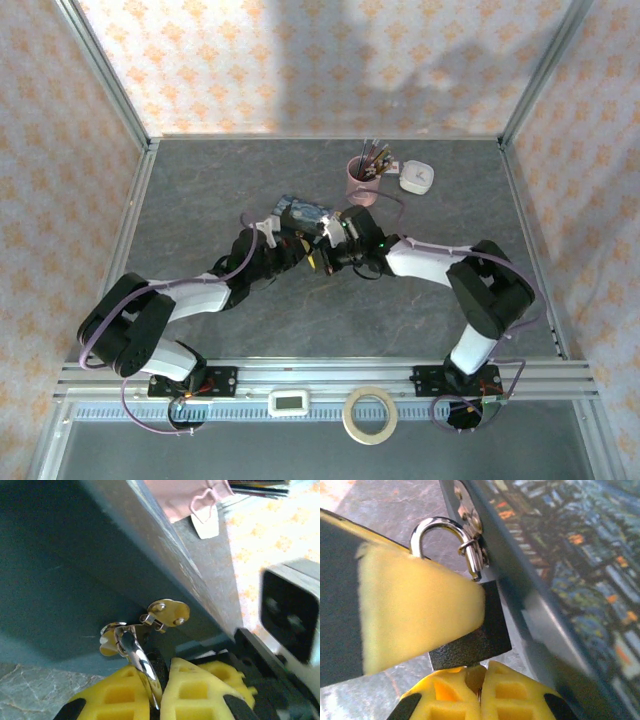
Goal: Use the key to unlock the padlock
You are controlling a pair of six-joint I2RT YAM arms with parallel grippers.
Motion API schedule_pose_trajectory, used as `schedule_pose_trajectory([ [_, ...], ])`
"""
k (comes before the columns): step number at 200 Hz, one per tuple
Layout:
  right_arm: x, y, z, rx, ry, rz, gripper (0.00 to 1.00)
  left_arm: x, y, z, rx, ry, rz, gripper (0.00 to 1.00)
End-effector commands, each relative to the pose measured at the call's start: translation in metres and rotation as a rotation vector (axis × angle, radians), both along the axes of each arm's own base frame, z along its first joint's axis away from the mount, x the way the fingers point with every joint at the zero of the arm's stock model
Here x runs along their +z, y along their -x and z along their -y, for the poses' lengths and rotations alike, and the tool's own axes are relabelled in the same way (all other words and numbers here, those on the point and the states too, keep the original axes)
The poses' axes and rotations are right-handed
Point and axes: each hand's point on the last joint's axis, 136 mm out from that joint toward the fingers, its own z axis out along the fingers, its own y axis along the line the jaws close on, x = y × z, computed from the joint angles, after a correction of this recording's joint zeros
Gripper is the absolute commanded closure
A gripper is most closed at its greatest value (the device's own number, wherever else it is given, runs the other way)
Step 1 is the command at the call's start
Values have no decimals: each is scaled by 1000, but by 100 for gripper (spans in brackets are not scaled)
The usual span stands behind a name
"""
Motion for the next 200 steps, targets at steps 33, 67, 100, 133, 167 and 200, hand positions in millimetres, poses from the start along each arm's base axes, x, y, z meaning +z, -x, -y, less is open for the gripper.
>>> schedule_pose_trajectory([
  [33, 31, -28, -2, -2, -218, -180, 100, 18, 29, 9, -176, 23, 288, 100],
  [67, 35, -31, -1, -21, -232, -191, 100, 18, 29, 13, -175, 86, 290, 100],
  [100, 33, -35, 5, -64, -194, -155, 99, 14, 17, 12, -122, 101, 234, 100],
  [133, 36, -43, 17, -140, -120, -59, 75, -5, 0, -6, 19, 13, 127, 100],
  [167, 38, -43, 29, -193, -70, 4, 60, -21, -9, -13, 104, -7, 21, 100],
  [200, 42, -45, 40, -249, -31, 50, 57, -42, -13, -19, 159, -39, -36, 100],
])
